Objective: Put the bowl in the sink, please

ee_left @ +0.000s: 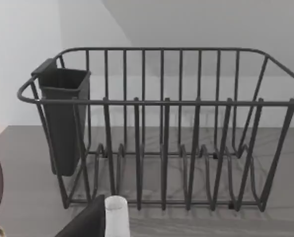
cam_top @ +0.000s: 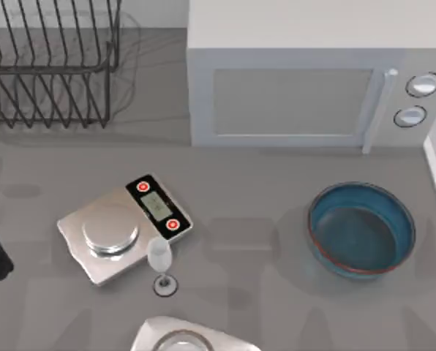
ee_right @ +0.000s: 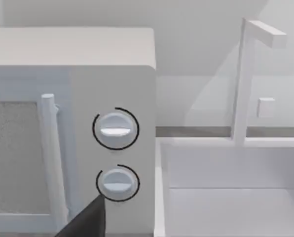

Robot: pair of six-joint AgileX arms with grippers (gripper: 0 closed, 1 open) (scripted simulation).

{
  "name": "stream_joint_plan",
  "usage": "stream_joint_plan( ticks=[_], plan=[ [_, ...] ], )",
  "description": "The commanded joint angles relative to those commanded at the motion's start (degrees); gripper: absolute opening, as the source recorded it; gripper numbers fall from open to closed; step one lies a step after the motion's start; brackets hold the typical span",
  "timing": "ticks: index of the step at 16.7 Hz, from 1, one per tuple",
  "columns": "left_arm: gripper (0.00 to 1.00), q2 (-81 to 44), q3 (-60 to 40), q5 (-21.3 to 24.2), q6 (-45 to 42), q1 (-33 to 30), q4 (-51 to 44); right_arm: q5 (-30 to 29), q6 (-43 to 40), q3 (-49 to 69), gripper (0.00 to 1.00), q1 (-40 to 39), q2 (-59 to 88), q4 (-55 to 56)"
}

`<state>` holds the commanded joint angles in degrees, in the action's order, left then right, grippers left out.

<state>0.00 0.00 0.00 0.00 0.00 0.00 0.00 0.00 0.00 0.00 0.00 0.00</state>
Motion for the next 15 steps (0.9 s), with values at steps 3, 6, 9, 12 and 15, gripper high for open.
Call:
stream_joint_plan(
  ticks=[3,6,9,12,15],
  plan=[
    [1.0,0.0,0.0,0.0,0.0,0.0,0.0,0.02,0.15,0.62,1.0,-0.15,0.61,-0.56],
    [1.0,0.0,0.0,0.0,0.0,0.0,0.0,0.06,1.38,6.02,1.0,-1.26,6.02,-5.21],
    [1.0,0.0,0.0,0.0,0.0,0.0,0.0,0.0,3.44,15.89,1.0,-3.03,16.98,-13.4],
    [1.0,0.0,0.0,0.0,0.0,0.0,0.0,-0.13,5.84,28.01,1.0,-5.28,32.95,-23.97],
    [1.0,0.0,0.0,0.0,0.0,0.0,0.0,-0.28,8.35,40.8,1.0,-7.78,51.33,-35.63]
  ],
)
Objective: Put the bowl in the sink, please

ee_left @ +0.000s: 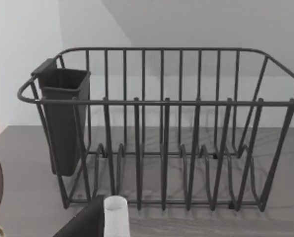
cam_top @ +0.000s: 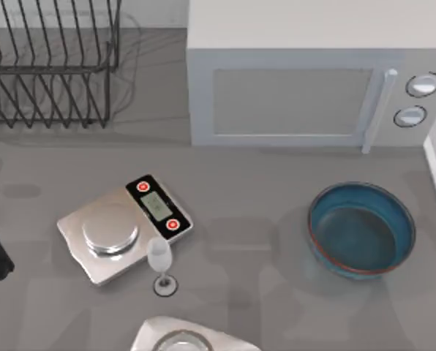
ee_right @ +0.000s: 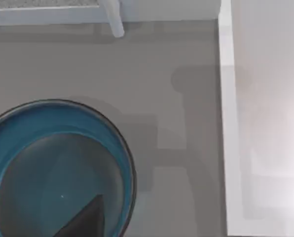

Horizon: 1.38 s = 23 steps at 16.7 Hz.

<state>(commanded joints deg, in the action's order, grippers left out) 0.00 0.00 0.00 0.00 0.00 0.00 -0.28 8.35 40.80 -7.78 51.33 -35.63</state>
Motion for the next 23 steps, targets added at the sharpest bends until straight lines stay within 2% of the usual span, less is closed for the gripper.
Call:
stream_joint_plan(
  ticks=[5,11,19,23],
  plan=[
    [1.0,0.0,0.0,0.0,0.0,0.0,0.0,-0.09,4.03,19.71,1.0,-4.02,27.07,-18.02],
    [1.0,0.0,0.0,0.0,0.0,0.0,0.0,0.16,7.42,36.49,1.0,-7.23,46.62,-31.53],
    [1.0,0.0,0.0,0.0,0.0,0.0,0.0,0.24,7.85,38.88,1.0,-7.47,49.42,-33.21],
    [1.0,0.0,0.0,0.0,0.0,0.0,0.0,0.25,7.9,33.88,1.0,-7.77,51.07,-26.84]
  ],
)
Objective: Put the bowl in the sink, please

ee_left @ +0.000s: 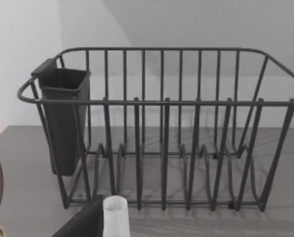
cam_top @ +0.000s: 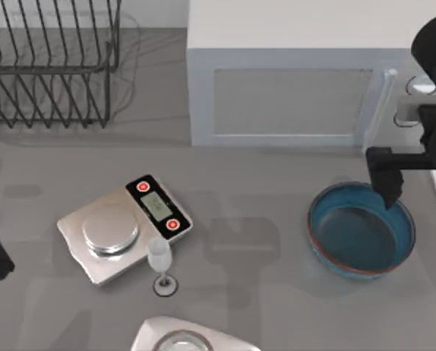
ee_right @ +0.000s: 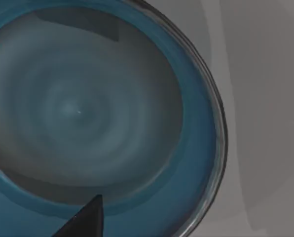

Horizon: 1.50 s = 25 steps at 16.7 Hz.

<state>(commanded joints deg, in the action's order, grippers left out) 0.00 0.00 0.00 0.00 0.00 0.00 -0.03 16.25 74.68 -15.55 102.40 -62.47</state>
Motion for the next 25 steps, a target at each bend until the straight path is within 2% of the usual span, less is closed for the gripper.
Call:
stream_joint_plan(
  ticks=[5,11,24,25],
  plan=[
    [1.0,0.0,0.0,0.0,0.0,0.0,0.0,-0.01,0.27,-8.54,1.0,-0.19,4.25,13.28],
    [1.0,0.0,0.0,0.0,0.0,0.0,0.0,-0.03,0.31,-9.98,1.0,-0.16,5.27,15.45],
    [1.0,0.0,0.0,0.0,0.0,0.0,0.0,-0.03,0.31,-9.98,0.02,-0.16,5.27,15.45],
    [1.0,0.0,0.0,0.0,0.0,0.0,0.0,-0.03,0.31,-9.98,0.0,-0.16,5.27,15.45]
  ],
)
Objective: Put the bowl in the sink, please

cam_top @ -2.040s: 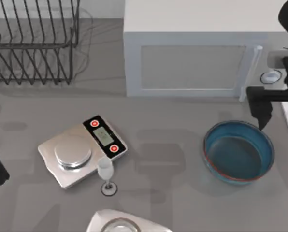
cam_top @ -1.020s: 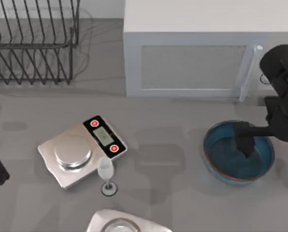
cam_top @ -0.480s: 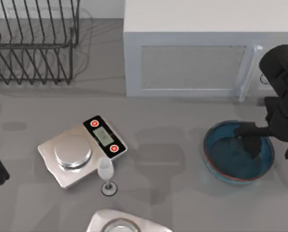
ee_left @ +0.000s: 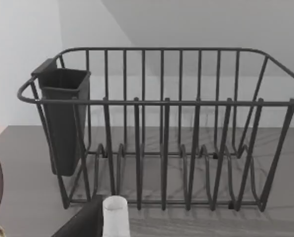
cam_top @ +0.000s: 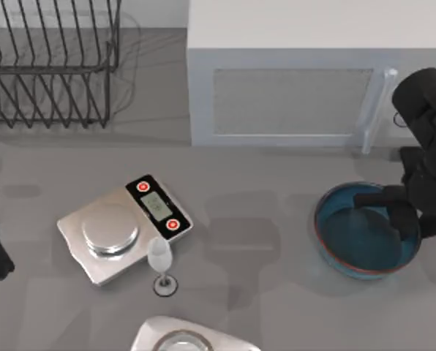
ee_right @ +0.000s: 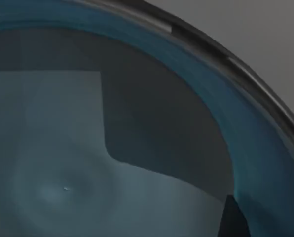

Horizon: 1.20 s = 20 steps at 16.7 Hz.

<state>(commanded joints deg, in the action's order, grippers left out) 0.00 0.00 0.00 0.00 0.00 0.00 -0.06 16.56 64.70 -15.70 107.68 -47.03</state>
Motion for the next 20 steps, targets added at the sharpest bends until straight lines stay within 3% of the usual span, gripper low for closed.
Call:
stream_joint_plan(
  ticks=[10,14,20],
  plan=[
    [1.0,0.0,0.0,0.0,0.0,0.0,0.0,0.45,0.05,0.82,0.0,0.77,-0.89,-0.77],
    [1.0,0.0,0.0,0.0,0.0,0.0,0.0,2.22,-0.14,5.82,0.0,3.48,-6.26,-8.77],
    [1.0,0.0,0.0,0.0,0.0,0.0,0.0,1.41,-0.58,15.94,0.0,1.17,-7.87,-21.91]
  ],
)
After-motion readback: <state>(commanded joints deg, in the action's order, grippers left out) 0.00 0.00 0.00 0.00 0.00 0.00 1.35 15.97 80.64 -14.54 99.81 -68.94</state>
